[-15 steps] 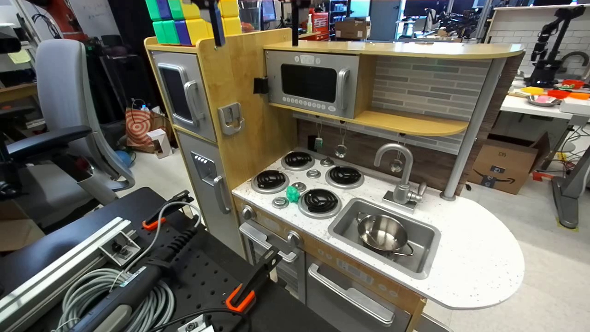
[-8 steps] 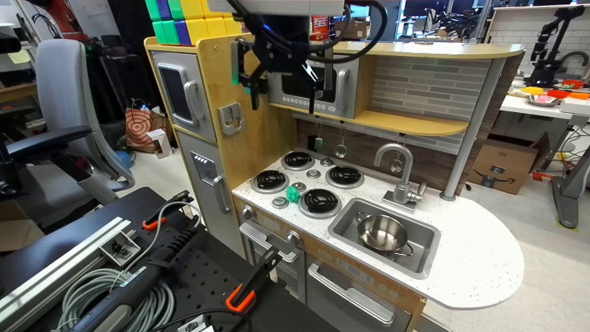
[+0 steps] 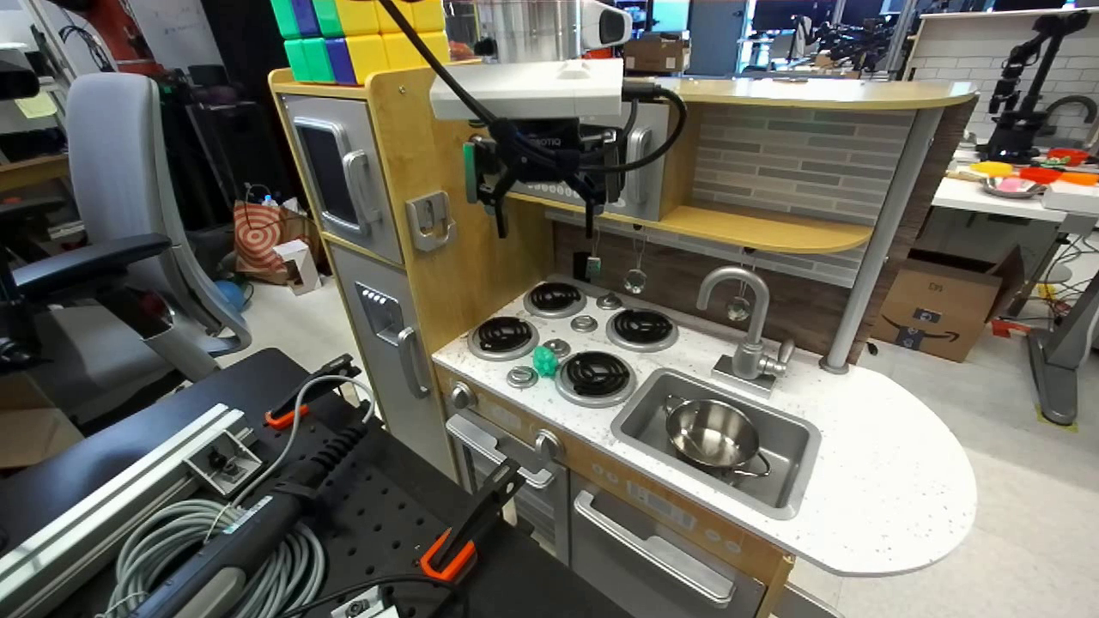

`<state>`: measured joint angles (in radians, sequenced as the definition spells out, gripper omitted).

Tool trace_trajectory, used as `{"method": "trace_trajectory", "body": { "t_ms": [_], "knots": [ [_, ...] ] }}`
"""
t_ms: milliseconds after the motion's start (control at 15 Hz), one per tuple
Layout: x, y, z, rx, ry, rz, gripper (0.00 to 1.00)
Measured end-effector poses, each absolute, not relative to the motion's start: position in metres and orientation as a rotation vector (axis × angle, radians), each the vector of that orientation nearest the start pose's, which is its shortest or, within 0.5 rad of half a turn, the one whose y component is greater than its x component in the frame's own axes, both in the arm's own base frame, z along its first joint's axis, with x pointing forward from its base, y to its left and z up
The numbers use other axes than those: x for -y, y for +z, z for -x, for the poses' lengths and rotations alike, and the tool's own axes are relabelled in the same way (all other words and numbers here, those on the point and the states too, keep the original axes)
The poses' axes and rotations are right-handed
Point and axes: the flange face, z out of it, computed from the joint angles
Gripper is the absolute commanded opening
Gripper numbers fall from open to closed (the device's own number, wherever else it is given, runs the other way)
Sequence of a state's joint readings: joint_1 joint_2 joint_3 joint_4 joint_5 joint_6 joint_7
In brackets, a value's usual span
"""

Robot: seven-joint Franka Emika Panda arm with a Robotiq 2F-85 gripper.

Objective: Put the thing on the stove inside the pot in the sink

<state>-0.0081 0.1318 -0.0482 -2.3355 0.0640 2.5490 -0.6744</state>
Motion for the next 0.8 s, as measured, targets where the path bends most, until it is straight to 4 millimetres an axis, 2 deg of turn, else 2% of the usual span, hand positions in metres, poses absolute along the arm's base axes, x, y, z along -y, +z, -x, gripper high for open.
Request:
{"method": "trace_trajectory", "body": {
  "t_ms": [200,467,667,800],
  "knots": [
    [0.028,0.284,-0.533,0.873,-0.122,3.045,1.0],
    [0.027,0.284,-0.534,0.878,-0.122,3.044,1.0],
    [0.017,0.28,-0.532,0.883,-0.172,3.031,1.0],
    [0.006,0.267,-0.532,0.902,-0.199,3.022,1.0]
  ]
}}
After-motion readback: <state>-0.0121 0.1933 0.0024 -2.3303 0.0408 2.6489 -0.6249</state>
